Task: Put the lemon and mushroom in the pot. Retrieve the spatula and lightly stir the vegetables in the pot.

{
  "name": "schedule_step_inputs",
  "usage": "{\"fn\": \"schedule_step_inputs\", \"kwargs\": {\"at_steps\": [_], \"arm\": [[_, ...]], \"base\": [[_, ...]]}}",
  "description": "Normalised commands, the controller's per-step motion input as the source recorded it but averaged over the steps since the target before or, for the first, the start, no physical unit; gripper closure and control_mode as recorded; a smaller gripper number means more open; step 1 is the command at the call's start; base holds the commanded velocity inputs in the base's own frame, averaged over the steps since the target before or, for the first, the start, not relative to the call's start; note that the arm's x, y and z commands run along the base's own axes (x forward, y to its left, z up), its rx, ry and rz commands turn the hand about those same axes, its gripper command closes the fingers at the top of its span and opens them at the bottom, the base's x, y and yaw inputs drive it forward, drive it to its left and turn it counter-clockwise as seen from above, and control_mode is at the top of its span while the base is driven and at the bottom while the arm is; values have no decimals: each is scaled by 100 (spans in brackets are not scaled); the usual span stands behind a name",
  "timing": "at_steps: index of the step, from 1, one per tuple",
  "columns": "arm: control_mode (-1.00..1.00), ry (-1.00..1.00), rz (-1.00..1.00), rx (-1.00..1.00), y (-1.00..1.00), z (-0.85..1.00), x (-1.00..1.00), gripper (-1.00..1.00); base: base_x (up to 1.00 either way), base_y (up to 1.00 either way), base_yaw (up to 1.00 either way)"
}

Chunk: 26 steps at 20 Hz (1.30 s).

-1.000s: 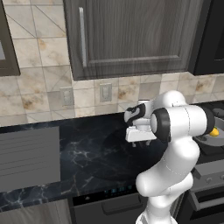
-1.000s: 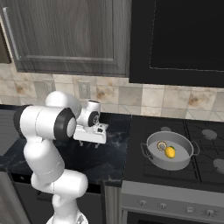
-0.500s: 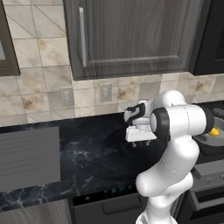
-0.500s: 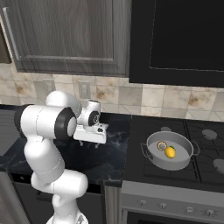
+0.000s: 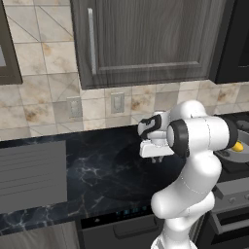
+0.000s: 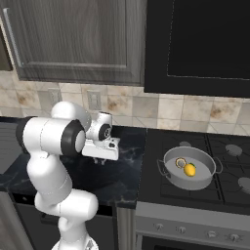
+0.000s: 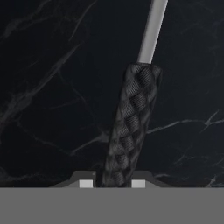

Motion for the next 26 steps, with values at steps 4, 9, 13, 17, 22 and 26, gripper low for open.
{"fn": "schedule_step_inputs", "kwargs": {"at_steps": [4,9,13,17,22,26], "arm": [[-100,-1,1,0,0,6,-19,100],[-100,-8,9,0,0,66,-45,100],[-100,-10,7,3,0,100,-56,100],[-100,-3,3,7,-2,96,-76,100],[-100,1,0,3,-4,62,-74,100],[-100,2,0,0,-1,51,-37,100]], "base": [[0,0,0],[0,0,0],[0,0,0],[0,0,0],[0,0,0],[0,0,0]]}}
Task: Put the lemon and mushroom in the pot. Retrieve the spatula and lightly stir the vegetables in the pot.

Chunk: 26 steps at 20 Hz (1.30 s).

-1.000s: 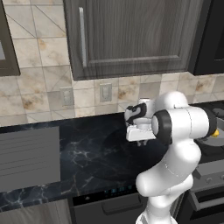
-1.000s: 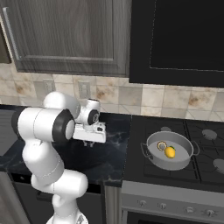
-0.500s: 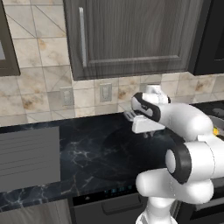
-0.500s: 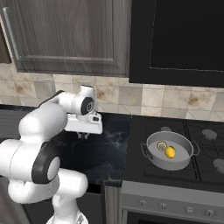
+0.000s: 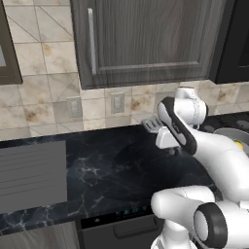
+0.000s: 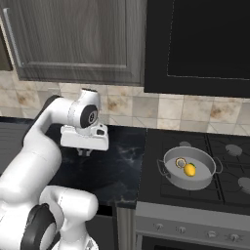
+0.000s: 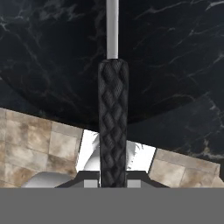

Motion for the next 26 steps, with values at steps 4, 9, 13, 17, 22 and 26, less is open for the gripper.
{"fn": "schedule_step_inputs", "kwargs": {"at_steps": [4,9,13,17,22,26], "arm": [[-100,2,0,0,-6,19,0,100],[-100,0,0,0,0,0,0,100],[-100,0,0,0,0,0,0,100],[100,0,0,0,0,0,0,100],[100,0,0,0,0,0,0,100],[100,0,0,0,0,0,0,100]], "base": [[0,0,0],[0,0,0],[0,0,0],[0,0,0],[-45,-7,-5],[-65,-29,-14]]}}
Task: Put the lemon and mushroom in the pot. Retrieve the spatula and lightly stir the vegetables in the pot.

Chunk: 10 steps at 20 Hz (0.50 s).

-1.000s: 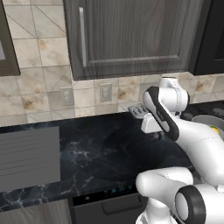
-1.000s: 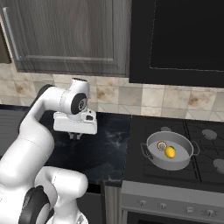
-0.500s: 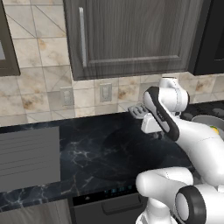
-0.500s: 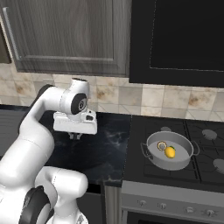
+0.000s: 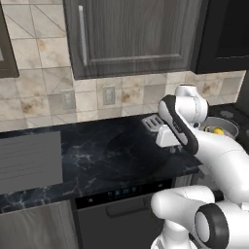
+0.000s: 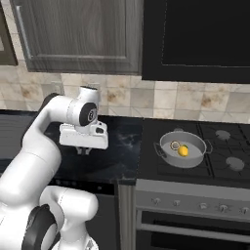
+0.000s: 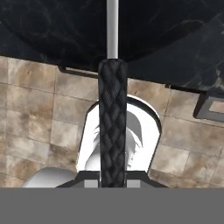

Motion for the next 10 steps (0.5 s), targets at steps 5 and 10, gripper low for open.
{"fn": "schedule_step_inputs", "kwargs": {"at_steps": [5,10], "arm": [[100,0,0,0,0,0,0,100],[100,0,0,0,0,0,0,100]], "base": [[-3,-78,-5],[0,-100,-1]]}}
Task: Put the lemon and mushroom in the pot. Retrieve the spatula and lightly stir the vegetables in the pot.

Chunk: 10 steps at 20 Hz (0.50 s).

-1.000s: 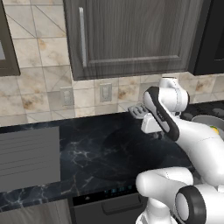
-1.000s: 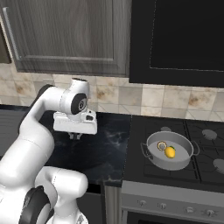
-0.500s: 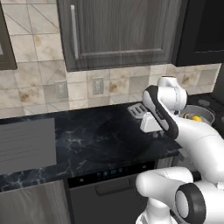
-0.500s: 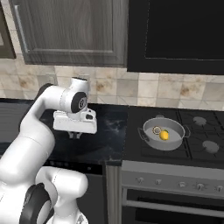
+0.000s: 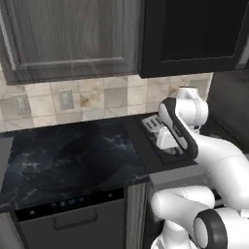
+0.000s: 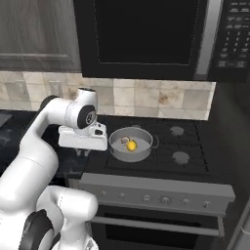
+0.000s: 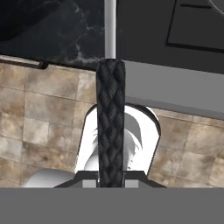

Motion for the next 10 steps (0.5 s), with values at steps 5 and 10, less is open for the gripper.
{"fn": "schedule_step_inputs", "kwargs": {"at_steps": [5,10], "arm": [[100,0,0,0,0,0,0,100],[100,0,0,0,0,0,0,100]], "base": [[0,-100,0],[18,-55,0]]}}
